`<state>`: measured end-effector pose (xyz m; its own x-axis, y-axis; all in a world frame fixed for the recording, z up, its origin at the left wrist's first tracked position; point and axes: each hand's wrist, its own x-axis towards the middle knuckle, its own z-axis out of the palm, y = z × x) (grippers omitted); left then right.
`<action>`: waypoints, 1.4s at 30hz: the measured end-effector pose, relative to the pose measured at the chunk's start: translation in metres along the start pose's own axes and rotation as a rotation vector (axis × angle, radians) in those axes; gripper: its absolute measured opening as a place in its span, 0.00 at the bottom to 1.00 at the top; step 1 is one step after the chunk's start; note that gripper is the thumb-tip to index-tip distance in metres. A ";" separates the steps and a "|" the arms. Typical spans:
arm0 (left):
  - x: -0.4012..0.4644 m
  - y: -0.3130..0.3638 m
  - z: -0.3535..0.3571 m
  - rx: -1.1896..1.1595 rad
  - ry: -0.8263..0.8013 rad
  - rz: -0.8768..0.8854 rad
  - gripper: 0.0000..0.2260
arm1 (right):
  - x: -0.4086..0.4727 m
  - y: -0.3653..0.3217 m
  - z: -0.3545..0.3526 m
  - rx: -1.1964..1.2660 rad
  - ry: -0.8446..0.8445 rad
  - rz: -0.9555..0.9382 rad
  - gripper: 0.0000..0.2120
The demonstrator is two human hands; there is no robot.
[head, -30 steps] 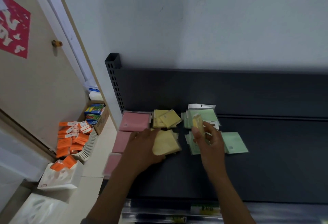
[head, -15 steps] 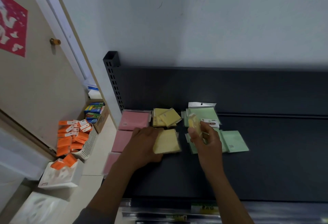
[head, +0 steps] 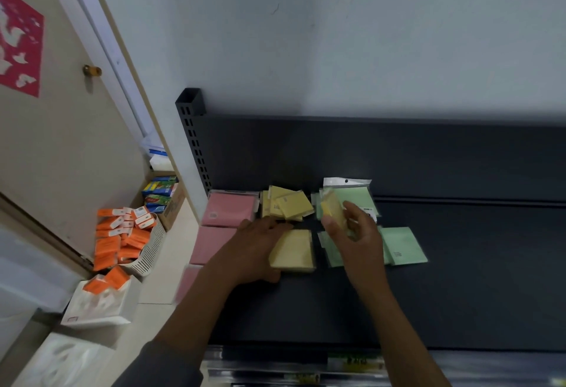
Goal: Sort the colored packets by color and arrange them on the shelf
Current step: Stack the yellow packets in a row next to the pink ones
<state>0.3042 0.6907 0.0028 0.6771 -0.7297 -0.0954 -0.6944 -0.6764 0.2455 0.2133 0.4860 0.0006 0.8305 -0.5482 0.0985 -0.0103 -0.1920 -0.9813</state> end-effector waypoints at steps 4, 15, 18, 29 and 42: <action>-0.003 0.002 0.001 -0.003 0.003 -0.005 0.46 | 0.038 -0.010 0.009 -0.278 -0.173 -0.159 0.37; -0.016 -0.003 0.000 0.043 0.040 0.034 0.46 | 0.085 -0.016 0.069 -0.683 -0.594 -0.327 0.44; -0.022 -0.005 0.000 0.022 0.045 0.030 0.46 | 0.086 -0.009 0.070 -0.699 -0.604 -0.318 0.43; -0.027 -0.003 0.003 0.060 0.025 0.053 0.43 | 0.080 0.004 0.061 -0.722 -0.560 -0.323 0.43; -0.029 0.000 -0.001 0.013 0.021 0.045 0.46 | 0.094 0.001 0.071 -0.812 -0.599 -0.225 0.41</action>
<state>0.2848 0.7116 0.0066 0.6502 -0.7570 -0.0646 -0.7271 -0.6446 0.2363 0.3304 0.4921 -0.0031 0.9985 0.0211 -0.0504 -0.0082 -0.8535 -0.5210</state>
